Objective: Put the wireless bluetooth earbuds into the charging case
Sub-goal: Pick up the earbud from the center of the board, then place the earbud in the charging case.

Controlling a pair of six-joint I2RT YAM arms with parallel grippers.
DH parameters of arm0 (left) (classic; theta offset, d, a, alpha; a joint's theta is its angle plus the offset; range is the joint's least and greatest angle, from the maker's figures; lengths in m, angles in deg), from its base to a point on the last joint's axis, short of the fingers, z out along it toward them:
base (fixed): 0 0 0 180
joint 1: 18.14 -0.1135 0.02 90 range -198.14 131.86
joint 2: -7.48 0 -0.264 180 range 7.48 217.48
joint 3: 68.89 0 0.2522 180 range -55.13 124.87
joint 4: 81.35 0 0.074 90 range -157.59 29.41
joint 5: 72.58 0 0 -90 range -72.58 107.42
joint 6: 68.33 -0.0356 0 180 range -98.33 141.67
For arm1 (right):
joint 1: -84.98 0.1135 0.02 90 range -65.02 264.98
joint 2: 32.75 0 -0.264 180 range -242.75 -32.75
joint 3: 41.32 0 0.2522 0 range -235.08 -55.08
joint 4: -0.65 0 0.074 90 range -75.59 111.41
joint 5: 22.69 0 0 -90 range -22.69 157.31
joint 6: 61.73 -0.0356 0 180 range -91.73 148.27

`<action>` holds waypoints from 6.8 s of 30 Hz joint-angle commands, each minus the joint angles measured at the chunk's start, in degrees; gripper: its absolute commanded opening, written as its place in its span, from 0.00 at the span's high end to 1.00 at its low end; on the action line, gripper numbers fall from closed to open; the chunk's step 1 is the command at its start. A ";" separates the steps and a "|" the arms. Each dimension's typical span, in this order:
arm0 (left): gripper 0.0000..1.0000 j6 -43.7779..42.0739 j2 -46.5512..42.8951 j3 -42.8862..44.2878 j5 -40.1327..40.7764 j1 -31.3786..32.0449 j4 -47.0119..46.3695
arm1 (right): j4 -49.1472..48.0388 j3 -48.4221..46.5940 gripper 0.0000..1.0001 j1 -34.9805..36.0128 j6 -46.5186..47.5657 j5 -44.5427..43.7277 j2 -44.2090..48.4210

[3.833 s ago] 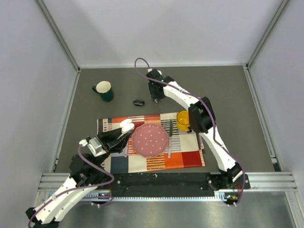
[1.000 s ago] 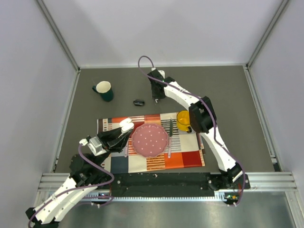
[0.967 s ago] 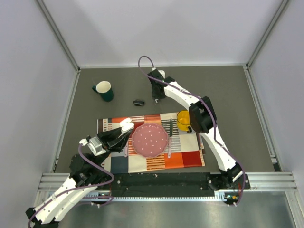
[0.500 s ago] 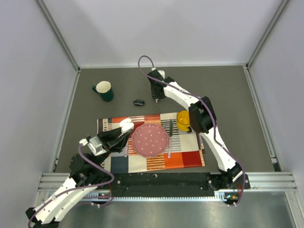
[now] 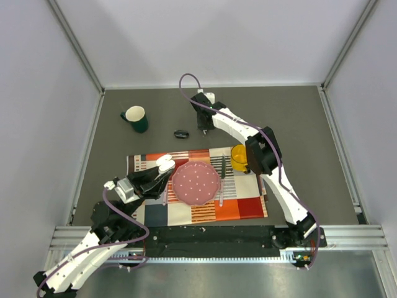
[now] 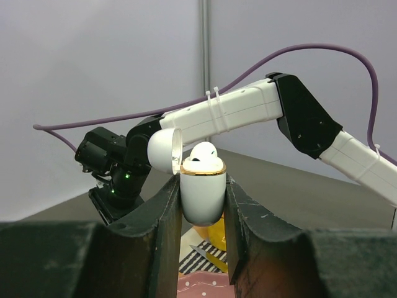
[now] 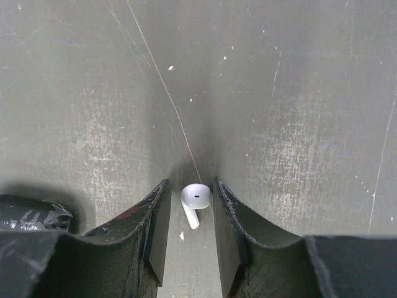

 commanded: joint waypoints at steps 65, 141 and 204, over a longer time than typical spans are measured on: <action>1.00 -2.86 -5.00 -4.07 2.27 -0.04 -12.57 | -108.99 88.16 1.00 33.19 3.20 -3.45 74.88; 1.00 -2.33 -2.45 -6.79 -2.39 -0.04 -23.22 | -122.44 81.57 1.00 46.29 29.22 -10.38 53.96; 1.00 -2.95 -3.33 -6.97 -0.28 -0.04 -20.67 | -123.05 82.71 0.59 47.26 30.81 -8.10 62.39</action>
